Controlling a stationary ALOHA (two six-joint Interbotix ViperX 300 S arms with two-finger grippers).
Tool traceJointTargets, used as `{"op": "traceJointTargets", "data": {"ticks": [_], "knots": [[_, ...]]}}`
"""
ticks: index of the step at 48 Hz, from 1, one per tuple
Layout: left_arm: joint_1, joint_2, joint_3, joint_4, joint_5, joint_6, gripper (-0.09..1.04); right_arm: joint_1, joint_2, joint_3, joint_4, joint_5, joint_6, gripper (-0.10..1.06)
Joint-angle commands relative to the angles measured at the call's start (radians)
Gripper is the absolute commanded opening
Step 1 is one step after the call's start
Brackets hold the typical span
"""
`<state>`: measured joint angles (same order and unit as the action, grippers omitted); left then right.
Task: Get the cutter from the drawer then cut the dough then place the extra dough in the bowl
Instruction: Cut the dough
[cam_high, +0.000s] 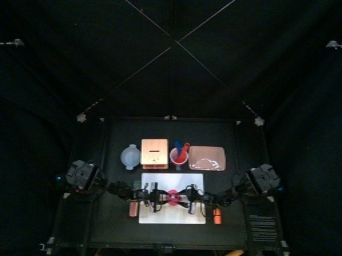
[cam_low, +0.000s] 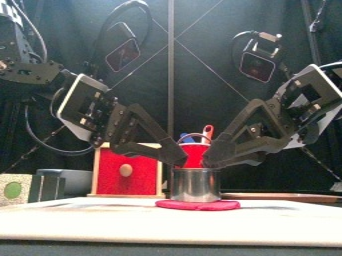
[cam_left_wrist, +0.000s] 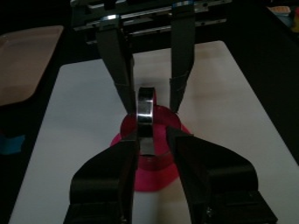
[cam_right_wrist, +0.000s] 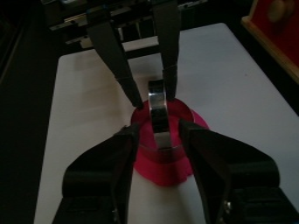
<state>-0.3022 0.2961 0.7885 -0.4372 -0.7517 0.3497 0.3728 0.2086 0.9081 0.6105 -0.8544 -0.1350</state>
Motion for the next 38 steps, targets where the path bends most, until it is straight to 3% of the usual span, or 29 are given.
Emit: {"op": "traceJointTargets", "data": {"ticks": [1,38], "knots": [[0.002,-0.011,-0.018,0.002,0.000,0.002,0.71,-0.005,-0.038,-0.008,-0.005,0.006,-0.003,0.68],[0.002,-0.011,-0.018,0.035,0.129,0.006,0.54,-0.035,-0.035,0.000,-0.012,0.071,-0.006,0.56]]}}
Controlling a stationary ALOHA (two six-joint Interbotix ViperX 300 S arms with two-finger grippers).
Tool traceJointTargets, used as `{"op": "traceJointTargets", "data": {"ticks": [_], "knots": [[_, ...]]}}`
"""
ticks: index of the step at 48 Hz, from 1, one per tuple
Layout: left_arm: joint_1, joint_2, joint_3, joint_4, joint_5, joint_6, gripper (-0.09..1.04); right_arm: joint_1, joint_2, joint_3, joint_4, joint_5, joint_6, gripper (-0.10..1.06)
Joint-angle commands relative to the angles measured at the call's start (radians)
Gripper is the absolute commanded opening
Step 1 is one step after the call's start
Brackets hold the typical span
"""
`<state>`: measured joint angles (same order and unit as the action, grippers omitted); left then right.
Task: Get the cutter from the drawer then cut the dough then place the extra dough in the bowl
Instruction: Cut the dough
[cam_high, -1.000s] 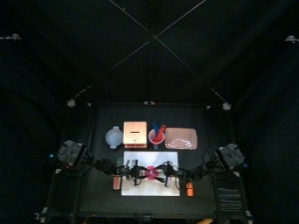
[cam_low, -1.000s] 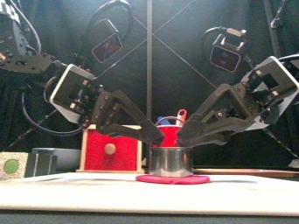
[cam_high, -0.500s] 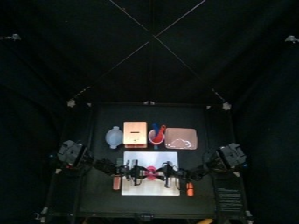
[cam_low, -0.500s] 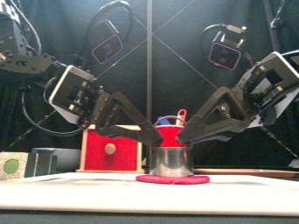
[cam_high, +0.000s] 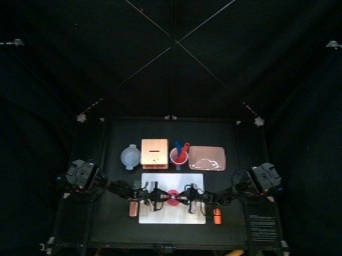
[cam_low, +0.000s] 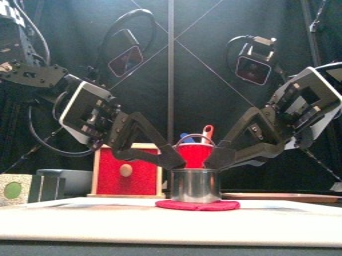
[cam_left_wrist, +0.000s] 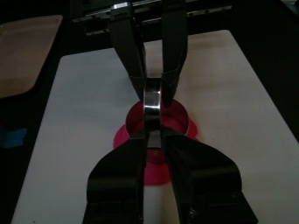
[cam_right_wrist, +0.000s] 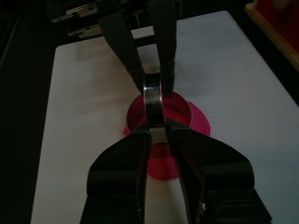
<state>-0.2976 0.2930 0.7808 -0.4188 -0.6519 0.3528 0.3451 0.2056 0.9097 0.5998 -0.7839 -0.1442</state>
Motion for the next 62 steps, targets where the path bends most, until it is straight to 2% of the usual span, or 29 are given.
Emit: {"op": "traceJointTargets", "data": {"ticks": [1,7,18,50,62], "knots": [[-0.003,-0.008,-0.011,0.018,0.031,0.003,0.54,-0.009,-0.032,-0.003,-0.002,0.003,0.003,0.55],[-0.003,-0.008,-0.011,0.020,0.046,0.003,0.52,-0.011,-0.032,-0.002,-0.002,0.014,0.003,0.51],[-0.003,-0.008,-0.008,0.020,0.051,0.002,0.44,-0.018,-0.032,-0.006,-0.005,0.049,0.005,0.50],[-0.003,0.080,-0.023,0.017,0.120,-0.003,0.43,-0.029,0.012,0.000,0.018,0.175,0.015,0.50],[-0.003,0.089,-0.008,-0.014,0.147,-0.006,0.43,-0.052,0.014,-0.012,0.011,0.184,0.009,0.50]]}}
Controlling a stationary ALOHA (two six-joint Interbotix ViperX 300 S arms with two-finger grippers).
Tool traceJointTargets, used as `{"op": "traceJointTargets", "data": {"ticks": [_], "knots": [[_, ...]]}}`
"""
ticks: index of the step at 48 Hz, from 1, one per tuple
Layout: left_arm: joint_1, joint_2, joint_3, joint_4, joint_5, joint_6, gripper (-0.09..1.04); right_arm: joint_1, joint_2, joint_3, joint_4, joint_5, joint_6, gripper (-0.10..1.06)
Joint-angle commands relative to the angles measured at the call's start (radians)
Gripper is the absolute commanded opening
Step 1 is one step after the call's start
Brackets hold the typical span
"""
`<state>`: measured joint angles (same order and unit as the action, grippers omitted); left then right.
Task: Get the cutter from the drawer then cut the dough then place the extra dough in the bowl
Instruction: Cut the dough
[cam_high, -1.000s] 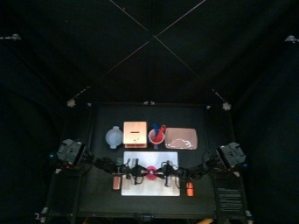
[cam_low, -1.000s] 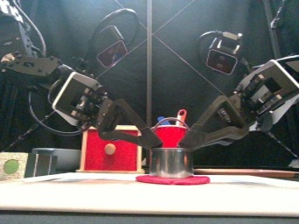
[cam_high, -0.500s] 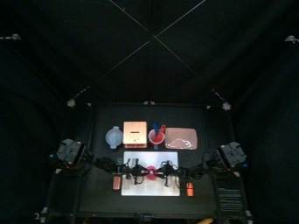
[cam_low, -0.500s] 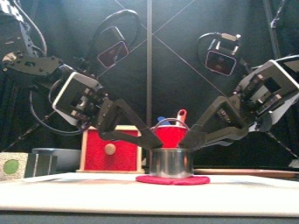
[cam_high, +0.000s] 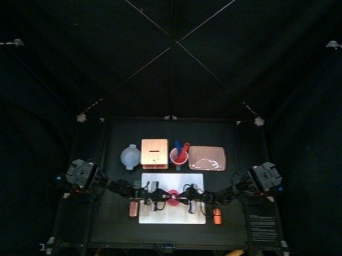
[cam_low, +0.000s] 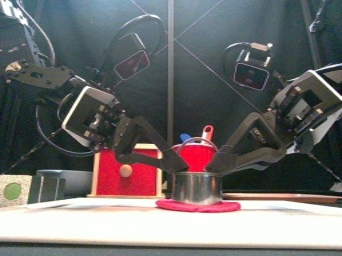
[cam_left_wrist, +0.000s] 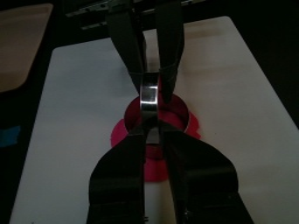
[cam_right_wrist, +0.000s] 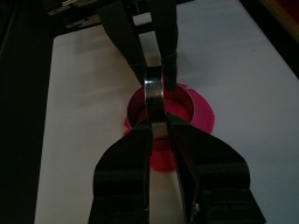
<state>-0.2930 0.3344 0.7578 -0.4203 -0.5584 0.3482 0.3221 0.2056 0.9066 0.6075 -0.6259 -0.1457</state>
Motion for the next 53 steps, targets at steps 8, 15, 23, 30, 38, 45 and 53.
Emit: {"op": "traceJointTargets", "data": {"ticks": [8,15,23,30,38,45,53], "knots": [[-0.008,0.048,0.029,-0.048,0.067,-0.002,0.43,-0.051,0.014,-0.018,-0.014,0.028,0.009,0.50],[-0.008,0.048,0.034,-0.066,0.097,-0.002,0.43,-0.060,0.014,-0.021,-0.031,0.028,0.011,0.50],[-0.008,0.048,0.035,-0.066,0.115,-0.002,0.43,-0.063,0.017,-0.017,-0.031,0.035,0.012,0.50],[-0.008,0.048,0.035,-0.066,0.127,-0.002,0.43,-0.064,0.031,-0.015,-0.026,0.040,0.014,0.50],[-0.008,0.052,0.035,-0.066,0.138,-0.002,0.43,-0.064,0.051,-0.020,-0.026,0.051,0.015,0.50],[-0.008,0.055,0.035,-0.066,0.141,-0.002,0.43,-0.064,0.057,-0.020,-0.028,0.058,0.017,0.50],[-0.008,0.055,0.035,-0.066,0.141,-0.002,0.43,-0.066,0.057,-0.015,-0.026,0.067,0.017,0.50]]}}
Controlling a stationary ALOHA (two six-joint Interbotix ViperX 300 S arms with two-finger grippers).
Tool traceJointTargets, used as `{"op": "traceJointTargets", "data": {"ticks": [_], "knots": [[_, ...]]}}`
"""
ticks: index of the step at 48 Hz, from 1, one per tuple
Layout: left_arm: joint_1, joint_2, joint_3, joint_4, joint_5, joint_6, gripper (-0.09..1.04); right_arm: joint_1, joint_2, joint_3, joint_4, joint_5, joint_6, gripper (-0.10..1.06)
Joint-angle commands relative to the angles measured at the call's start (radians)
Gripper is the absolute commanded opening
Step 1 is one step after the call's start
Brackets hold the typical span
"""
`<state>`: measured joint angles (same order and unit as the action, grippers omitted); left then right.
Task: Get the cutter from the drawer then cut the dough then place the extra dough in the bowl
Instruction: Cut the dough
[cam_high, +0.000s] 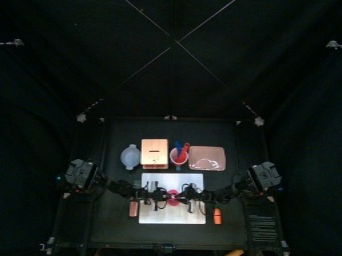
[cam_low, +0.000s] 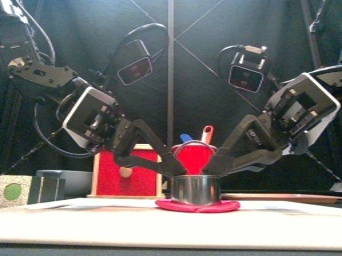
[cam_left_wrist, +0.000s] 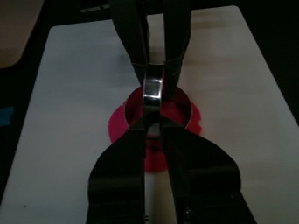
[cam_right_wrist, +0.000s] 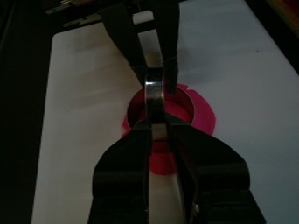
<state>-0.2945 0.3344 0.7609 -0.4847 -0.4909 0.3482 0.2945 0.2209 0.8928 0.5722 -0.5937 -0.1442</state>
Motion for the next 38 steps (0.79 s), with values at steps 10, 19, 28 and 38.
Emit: {"op": "traceJointTargets", "data": {"ticks": [10,19,28,38], "knots": [[-0.006,0.057,0.032,-0.002,0.074,-0.002,0.43,-0.040,0.043,0.003,0.012,0.054,0.015,0.50],[-0.006,0.055,0.032,-0.003,0.077,-0.002,0.43,-0.046,0.044,0.006,0.012,0.086,0.015,0.50],[-0.006,0.055,0.032,-0.002,0.078,-0.002,0.43,-0.049,0.043,0.003,0.012,0.100,0.015,0.50],[-0.006,0.055,0.031,-0.003,0.081,-0.002,0.43,-0.049,0.044,0.000,0.009,0.100,0.015,0.50]]}}
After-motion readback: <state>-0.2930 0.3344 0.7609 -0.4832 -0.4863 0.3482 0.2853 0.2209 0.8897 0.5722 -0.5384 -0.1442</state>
